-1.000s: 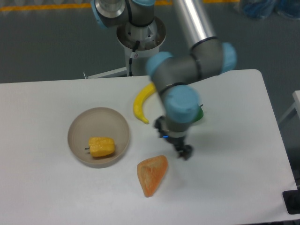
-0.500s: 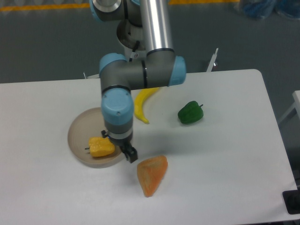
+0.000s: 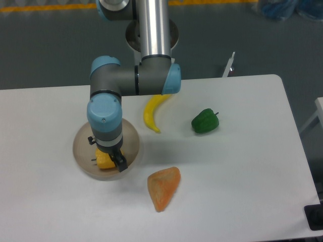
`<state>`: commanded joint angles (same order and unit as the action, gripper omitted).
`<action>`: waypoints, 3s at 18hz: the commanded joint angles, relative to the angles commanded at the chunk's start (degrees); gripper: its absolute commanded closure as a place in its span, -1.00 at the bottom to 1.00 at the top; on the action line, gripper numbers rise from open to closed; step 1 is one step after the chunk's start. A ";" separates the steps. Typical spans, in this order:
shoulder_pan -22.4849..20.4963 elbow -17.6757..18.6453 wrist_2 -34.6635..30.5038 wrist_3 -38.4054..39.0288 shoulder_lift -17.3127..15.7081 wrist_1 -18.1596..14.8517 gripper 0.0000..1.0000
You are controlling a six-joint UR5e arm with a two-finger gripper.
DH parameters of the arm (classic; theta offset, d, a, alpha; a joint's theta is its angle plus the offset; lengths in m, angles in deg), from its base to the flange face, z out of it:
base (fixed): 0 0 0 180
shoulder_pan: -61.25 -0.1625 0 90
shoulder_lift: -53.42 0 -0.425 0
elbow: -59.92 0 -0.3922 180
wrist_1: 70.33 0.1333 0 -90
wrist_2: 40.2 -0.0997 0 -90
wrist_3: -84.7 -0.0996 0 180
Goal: Pick up the yellow pepper from the plate
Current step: 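Close the gripper around the yellow pepper on the plate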
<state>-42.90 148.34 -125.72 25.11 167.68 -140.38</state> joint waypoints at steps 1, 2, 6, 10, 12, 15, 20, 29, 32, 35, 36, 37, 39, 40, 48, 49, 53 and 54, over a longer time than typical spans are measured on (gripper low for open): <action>0.09 0.09 0.00 0.00 0.00 -0.09 -1.00; 0.35 0.44 0.00 0.09 0.00 0.00 -1.00; 0.61 0.97 -0.09 0.09 -0.18 0.00 -1.00; 0.70 0.97 -0.09 0.26 0.17 0.09 -1.00; 0.70 1.05 -0.09 0.79 0.35 0.09 -1.00; 0.88 1.14 -0.18 0.88 0.35 0.09 -1.00; 0.88 1.41 -0.26 0.88 0.26 0.09 -1.00; 0.88 1.41 -0.18 1.76 0.44 0.09 -1.00; 0.88 1.32 -0.18 1.76 0.88 1.66 -1.00; 0.97 1.41 -0.18 1.67 0.97 2.55 -1.00; 0.97 1.41 -0.18 1.76 0.97 2.55 -1.00; 0.97 1.41 -0.18 1.76 0.97 2.55 -1.00; 0.97 1.93 -0.18 1.76 1.14 2.55 -1.00; 1.05 2.19 -0.18 1.76 1.23 2.64 -1.00; 1.58 2.20 -0.26 1.58 2.20 2.81 0.12; 1.58 2.20 -0.26 1.58 2.11 2.81 0.28; 1.32 1.32 -0.09 1.14 1.06 2.55 0.78; 1.14 1.06 -0.17 1.06 0.62 2.55 0.81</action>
<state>-41.76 149.40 -125.90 26.17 168.29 -137.83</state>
